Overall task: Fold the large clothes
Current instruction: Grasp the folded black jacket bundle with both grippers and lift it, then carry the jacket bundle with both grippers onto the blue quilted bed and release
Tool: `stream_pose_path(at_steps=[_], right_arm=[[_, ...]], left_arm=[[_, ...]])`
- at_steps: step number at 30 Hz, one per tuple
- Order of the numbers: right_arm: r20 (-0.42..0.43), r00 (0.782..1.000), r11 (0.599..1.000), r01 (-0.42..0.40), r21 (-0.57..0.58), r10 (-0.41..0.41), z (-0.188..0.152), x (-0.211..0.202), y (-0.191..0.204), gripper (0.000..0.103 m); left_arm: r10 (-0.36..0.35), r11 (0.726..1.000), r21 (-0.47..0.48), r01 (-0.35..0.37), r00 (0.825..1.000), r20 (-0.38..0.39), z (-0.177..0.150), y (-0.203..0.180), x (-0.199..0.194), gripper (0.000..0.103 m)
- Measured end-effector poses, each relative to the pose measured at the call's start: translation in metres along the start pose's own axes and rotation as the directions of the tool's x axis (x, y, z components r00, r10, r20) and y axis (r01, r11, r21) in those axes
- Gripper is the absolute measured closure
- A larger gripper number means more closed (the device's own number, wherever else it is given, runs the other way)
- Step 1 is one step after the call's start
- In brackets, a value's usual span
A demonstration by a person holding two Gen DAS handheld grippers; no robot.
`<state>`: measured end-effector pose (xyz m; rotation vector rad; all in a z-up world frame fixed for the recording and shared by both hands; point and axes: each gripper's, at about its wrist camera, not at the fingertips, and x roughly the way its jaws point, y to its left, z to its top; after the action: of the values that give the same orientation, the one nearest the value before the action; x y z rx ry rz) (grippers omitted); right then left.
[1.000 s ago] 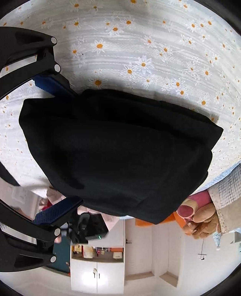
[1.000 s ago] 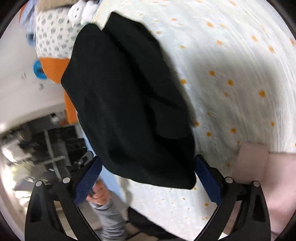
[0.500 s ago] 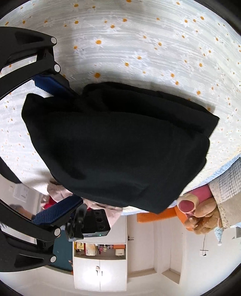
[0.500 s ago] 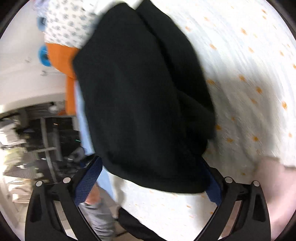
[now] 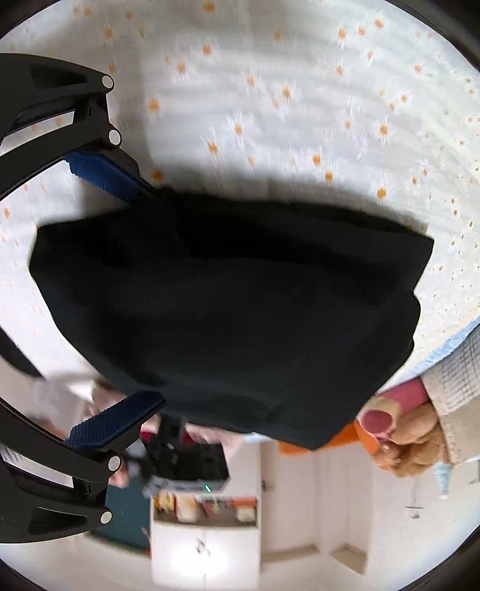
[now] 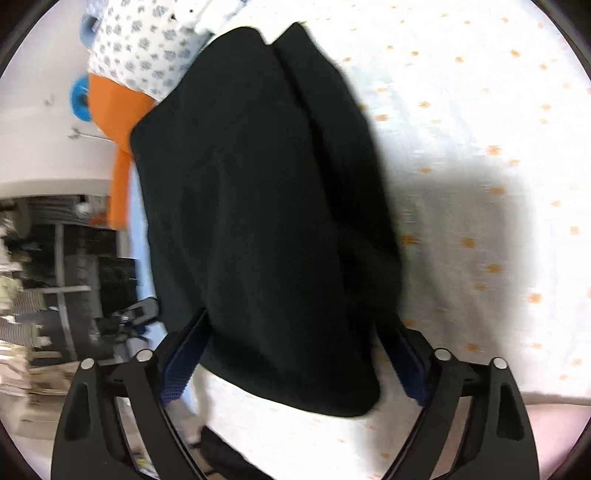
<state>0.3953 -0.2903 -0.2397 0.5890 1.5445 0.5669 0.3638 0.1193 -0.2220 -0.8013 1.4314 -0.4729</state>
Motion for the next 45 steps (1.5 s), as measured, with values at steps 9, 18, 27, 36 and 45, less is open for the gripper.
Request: stream_pose_path(at_steps=[9, 18, 27, 36, 45], right_arm=[[-0.023, 1.000, 0.999, 0.005, -0.052, -0.006, 0.017, 0.018, 0.018, 0.008], [0.062, 0.997, 0.989, -0.045, -0.140, 0.054, 0.008, 0.023, 0.024, 0.040], [0.149, 0.982, 0.972, -0.078, -0.223, 0.113, 0.003, -0.004, 0.023, 0.060], [0.193, 0.960, 0.929, -0.124, -0.348, 0.201, -0.004, -0.034, 0.099, 0.062], [0.097, 0.938, 0.805, -0.230, -0.547, 0.333, -0.027, 0.003, 0.254, 0.062]], left_arm=[[0.049, 0.999, -0.002, -0.049, 0.999, 0.014, 0.022, -0.001, 0.001, 0.003], [0.138, 0.989, 0.045, -0.144, 0.984, 0.114, 0.018, -0.026, 0.013, 0.011], [0.168, 0.980, 0.080, -0.183, 0.972, 0.167, 0.013, -0.055, -0.005, 0.054], [0.150, 0.976, 0.116, -0.185, 0.954, 0.260, 0.001, -0.089, -0.061, 0.059], [0.175, 0.969, 0.056, -0.242, 0.825, 0.537, -0.062, -0.062, -0.252, 0.059]])
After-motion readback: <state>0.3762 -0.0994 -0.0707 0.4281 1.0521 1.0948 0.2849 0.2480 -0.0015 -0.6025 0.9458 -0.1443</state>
